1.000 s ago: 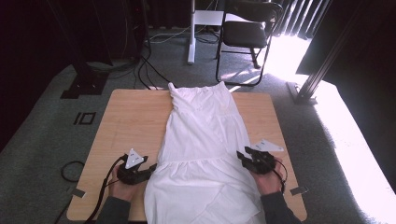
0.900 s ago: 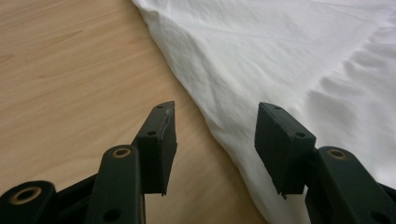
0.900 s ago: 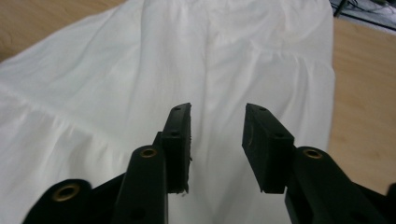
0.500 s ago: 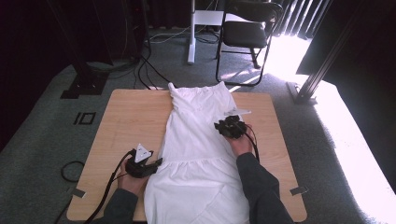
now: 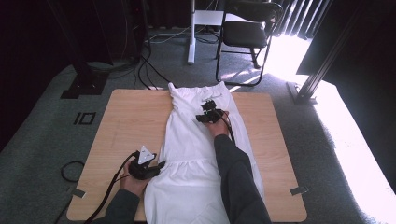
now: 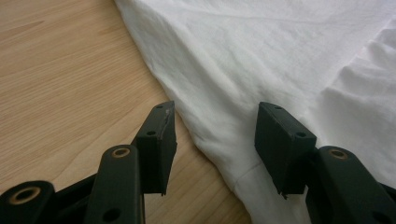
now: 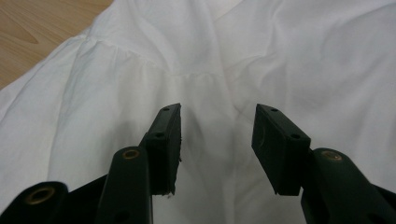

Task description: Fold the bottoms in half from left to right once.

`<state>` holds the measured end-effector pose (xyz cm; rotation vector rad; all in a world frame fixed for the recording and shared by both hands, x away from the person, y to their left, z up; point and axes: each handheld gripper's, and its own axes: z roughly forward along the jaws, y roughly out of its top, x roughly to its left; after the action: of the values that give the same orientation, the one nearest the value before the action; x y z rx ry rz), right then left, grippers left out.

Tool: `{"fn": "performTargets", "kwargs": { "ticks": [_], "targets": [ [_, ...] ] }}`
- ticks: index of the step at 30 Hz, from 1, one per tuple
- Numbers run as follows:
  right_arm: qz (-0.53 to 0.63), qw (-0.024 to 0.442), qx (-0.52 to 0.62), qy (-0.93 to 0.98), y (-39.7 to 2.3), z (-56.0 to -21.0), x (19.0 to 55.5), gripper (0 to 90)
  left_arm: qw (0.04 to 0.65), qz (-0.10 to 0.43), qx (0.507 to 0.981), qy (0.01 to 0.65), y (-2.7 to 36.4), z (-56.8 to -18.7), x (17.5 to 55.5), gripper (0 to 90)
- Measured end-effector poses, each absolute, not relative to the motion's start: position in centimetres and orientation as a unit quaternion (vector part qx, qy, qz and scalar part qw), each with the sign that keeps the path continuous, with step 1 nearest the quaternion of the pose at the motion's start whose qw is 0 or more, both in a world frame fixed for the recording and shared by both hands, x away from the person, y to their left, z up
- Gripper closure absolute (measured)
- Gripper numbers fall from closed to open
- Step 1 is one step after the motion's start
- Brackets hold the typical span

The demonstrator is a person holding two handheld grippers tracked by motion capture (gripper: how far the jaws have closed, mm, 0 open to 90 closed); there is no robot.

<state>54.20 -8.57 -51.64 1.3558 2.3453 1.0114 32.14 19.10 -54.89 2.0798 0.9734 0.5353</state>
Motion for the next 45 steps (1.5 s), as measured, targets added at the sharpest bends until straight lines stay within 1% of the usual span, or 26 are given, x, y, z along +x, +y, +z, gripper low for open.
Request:
{"fn": "performTargets", "kwargs": {
  "ticks": [1, 2, 4, 5, 7, 10, 11, 12, 13, 17, 21, 24, 27, 30, 31, 33, 35, 38, 39, 42, 45],
  "targets": [
    [0.343, 0.121, 0.465, 0.807, -8.3, -51.8, 54.4, 54.5, 0.382, 0.21, 0.816, 0.38, 19.1, -54.9, 32.1, 50.1],
    [0.341, 0.116, 0.464, 0.809, -8.1, -51.9, 54.6, 61.8, 0.382, 0.21, 0.816, 0.38, 19.1, -54.9, 32.1, 50.1],
    [0.337, 0.102, 0.464, 0.813, -8.0, -52.0, 54.9, 82.7, 0.384, 0.207, 0.817, 0.378, 19.0, -54.9, 32.0, 50.1],
    [0.339, 0.102, 0.465, 0.812, -8.1, -51.8, 54.9, 88.7, 0.384, 0.207, 0.817, 0.377, 19.0, -54.9, 32.0, 50.2],
    [0.355, 0.107, 0.46, 0.807, -8.5, -51.1, 54.9, 89.7, 0.388, 0.207, 0.816, 0.375, 19.0, -54.9, 31.9, 50.2],
    [0.37, 0.132, 0.451, 0.802, -9.7, -49.2, 54.7, 90.0, 0.393, 0.207, 0.815, 0.371, 19.0, -54.6, 31.7, 50.0],
    [0.37, 0.132, 0.451, 0.802, -9.7, -49.2, 54.7, 90.0, 0.393, 0.207, 0.815, 0.371, 19.0, -54.6, 31.7, 49.8],
    [0.377, 0.139, 0.452, 0.797, -10.4, -48.3, 54.7, 90.0, 0.399, 0.206, 0.814, 0.368, 19.0, -54.6, 31.5, 49.8],
    [0.394, 0.149, 0.455, 0.784, -11.9, -46.8, 54.6, 90.0, 0.401, 0.205, 0.814, 0.368, 18.9, -54.5, 31.5, 49.4],
    [0.414, 0.181, 0.46, 0.764, -16.0, -43.5, 54.2, 90.0, 0.404, 0.193, 0.819, 0.359, 18.6, -54.6, 31.3, 48.6],
    [0.408, 0.201, 0.488, 0.745, -20.2, -42.3, 54.0, 90.0, 0.393, 0.189, 0.832, 0.343, 17.8, -54.9, 31.0, 48.6],
    [0.393, 0.199, 0.529, 0.725, -23.2, -43.0, 54.1, 89.7, 0.391, 0.188, 0.836, 0.337, 17.3, -55.0, 30.9, 48.5],
    [0.35, 0.199, 0.564, 0.721, -25.3, -45.0, 54.1, 89.6, 0.388, 0.186, 0.839, 0.334, 17.2, -55.1, 30.9, 48.5],
    [0.32, 0.185, 0.598, 0.712, -26.7, -47.6, 53.9, 88.6, 0.385, 0.182, 0.841, 0.334, 17.1, -55.2, 30.9, 48.4],
    [0.324, 0.172, 0.61, 0.703, -27.1, -48.7, 53.8, 85.4, 0.384, 0.183, 0.841, 0.333, 17.1, -55.2, 30.9, 48.4],
    [0.328, 0.154, 0.619, 0.696, -27.4, -49.8, 53.6, 69.0, 0.383, 0.183, 0.842, 0.332, 17.0, -55.3, 30.9, 48.4],
    [0.327, 0.164, 0.616, 0.698, -27.3, -50.2, 52.7, 60.7, 0.381, 0.183, 0.844, 0.331, 17.0, -55.4, 30.9, 48.4],
    [0.343, 0.162, 0.598, 0.706, -27.0, -49.7, 50.6, 55.6, 0.381, 0.184, 0.843, 0.332, 17.0, -55.4, 30.9, 48.4],
    [0.354, 0.16, 0.587, 0.71, -26.9, -49.5, 49.4, 55.6, 0.38, 0.184, 0.844, 0.332, 17.0, -55.3, 30.9, 48.4],
    [0.376, 0.135, 0.558, 0.727, -26.6, -49.7, 45.3, 54.0, 0.379, 0.184, 0.844, 0.333, 17.0, -55.4, 30.9, 48.4],
    [0.38, 0.118, 0.537, 0.744, -26.2, -50.4, 42.4, 53.9, 0.378, 0.185, 0.844, 0.332, 16.9, -55.4, 31.0, 48.3]
  ]
}}
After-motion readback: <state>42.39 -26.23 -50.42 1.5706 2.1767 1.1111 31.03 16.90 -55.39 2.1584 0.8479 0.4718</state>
